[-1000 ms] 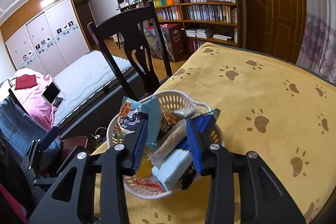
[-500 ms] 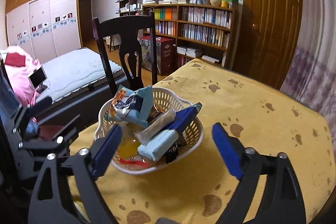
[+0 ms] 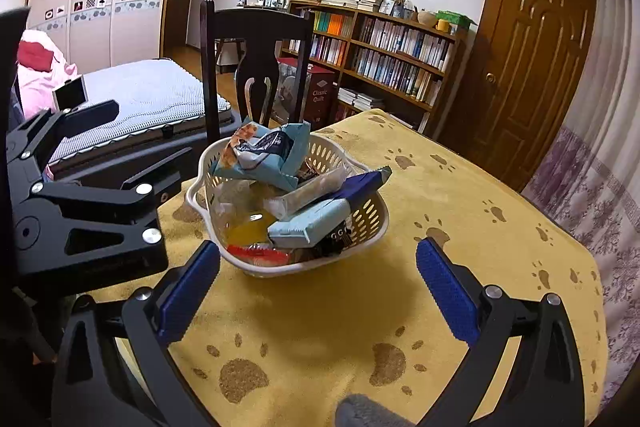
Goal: Organize snacks
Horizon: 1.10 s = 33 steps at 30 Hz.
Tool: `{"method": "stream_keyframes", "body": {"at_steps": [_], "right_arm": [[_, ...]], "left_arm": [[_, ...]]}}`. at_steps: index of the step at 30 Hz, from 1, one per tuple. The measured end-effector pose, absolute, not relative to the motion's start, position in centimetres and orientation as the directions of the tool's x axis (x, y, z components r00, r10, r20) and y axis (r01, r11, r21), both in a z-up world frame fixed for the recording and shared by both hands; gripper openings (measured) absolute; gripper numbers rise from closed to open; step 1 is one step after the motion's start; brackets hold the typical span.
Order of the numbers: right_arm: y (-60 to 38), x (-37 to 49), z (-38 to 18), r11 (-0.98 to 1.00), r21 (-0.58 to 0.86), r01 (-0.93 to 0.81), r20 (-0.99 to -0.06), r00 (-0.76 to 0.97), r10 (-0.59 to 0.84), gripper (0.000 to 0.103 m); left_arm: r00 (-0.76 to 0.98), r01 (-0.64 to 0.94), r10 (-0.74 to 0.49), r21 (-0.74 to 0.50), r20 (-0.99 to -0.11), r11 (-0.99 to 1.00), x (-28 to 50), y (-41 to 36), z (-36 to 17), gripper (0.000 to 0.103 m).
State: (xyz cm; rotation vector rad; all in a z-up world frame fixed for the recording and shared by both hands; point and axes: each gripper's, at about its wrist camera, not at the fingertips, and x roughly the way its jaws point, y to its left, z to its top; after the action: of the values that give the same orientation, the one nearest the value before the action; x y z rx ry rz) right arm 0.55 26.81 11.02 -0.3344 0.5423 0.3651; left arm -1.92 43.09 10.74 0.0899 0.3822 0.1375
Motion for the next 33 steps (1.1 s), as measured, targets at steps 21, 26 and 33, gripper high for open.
{"method": "stream_keyframes", "body": {"at_steps": [21, 26, 33], "right_arm": [[27.7, -0.8, 11.0, 0.862, -0.312, -0.400, -0.507, 0.837, 0.206, 0.098], [27.6, -0.9, 11.1, 0.860, -0.320, -0.398, -0.502, 0.841, 0.202, 0.098], [27.5, -0.9, 11.2, 0.859, -0.323, -0.397, -0.499, 0.843, 0.201, 0.098]], "left_arm": [[0.920, -0.129, 0.177, 0.157, -0.349, 0.979, -2.1, 42.5, 10.8, 0.100], [0.921, -0.131, 0.180, 0.160, -0.347, 0.978, -2.1, 42.5, 10.7, 0.100], [0.920, -0.134, 0.185, 0.168, -0.345, 0.977, -2.0, 42.7, 10.7, 0.100]]}}
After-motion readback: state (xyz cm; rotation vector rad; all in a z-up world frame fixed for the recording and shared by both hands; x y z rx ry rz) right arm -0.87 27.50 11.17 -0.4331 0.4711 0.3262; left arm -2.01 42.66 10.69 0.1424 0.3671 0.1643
